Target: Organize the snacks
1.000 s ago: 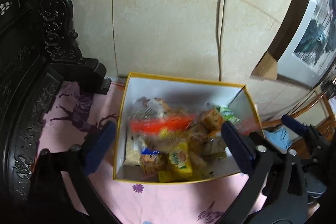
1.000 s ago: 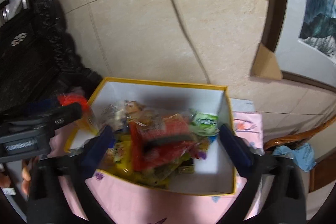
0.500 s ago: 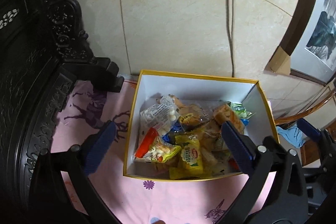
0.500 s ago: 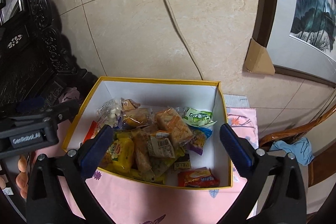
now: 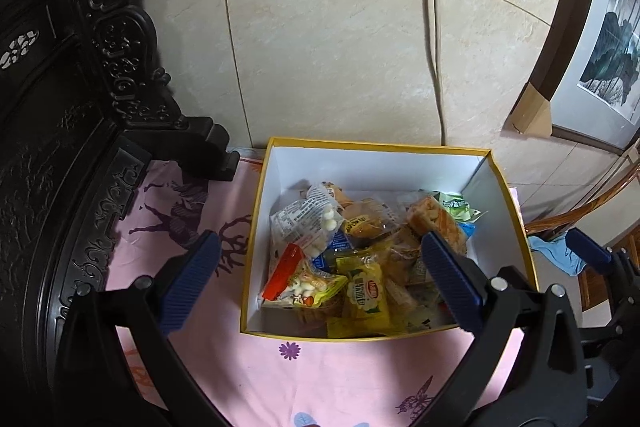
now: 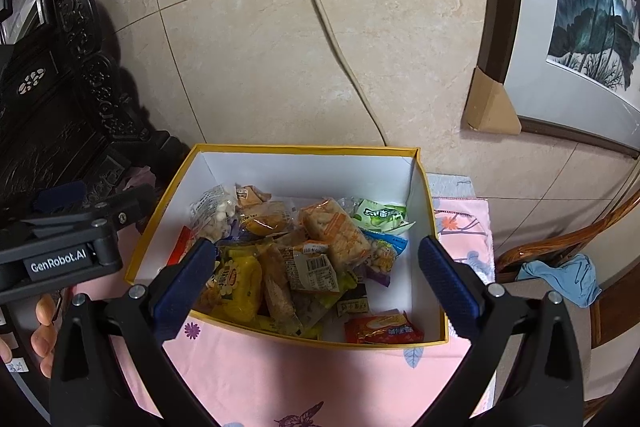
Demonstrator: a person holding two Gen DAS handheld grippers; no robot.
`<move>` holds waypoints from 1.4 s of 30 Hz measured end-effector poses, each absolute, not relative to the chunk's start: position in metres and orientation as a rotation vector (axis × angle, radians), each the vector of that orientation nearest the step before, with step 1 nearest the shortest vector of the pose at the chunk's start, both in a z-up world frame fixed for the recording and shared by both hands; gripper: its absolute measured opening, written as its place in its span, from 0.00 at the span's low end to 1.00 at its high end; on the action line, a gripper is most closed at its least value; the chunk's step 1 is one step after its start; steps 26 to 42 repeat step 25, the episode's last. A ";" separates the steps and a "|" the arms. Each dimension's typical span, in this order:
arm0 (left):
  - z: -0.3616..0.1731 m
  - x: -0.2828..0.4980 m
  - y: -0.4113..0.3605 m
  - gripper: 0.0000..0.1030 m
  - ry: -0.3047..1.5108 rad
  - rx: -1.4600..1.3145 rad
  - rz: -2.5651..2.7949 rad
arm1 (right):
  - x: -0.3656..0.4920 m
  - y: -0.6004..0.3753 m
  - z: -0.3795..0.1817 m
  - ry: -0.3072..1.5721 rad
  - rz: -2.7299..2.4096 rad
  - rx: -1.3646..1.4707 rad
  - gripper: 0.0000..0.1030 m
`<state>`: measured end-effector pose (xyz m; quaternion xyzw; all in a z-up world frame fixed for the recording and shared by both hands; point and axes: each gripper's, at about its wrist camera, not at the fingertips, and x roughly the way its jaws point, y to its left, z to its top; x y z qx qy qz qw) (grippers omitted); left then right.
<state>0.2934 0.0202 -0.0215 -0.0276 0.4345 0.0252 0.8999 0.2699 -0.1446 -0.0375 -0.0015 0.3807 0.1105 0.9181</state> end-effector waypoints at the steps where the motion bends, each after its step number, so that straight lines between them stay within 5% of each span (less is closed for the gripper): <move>1: -0.021 0.293 0.020 0.98 0.899 -0.059 0.050 | 0.270 -0.144 -0.037 0.783 0.228 -0.003 0.99; 42: -0.018 0.290 0.015 0.98 0.882 -0.067 0.043 | 0.268 -0.144 -0.037 0.783 0.231 -0.007 0.99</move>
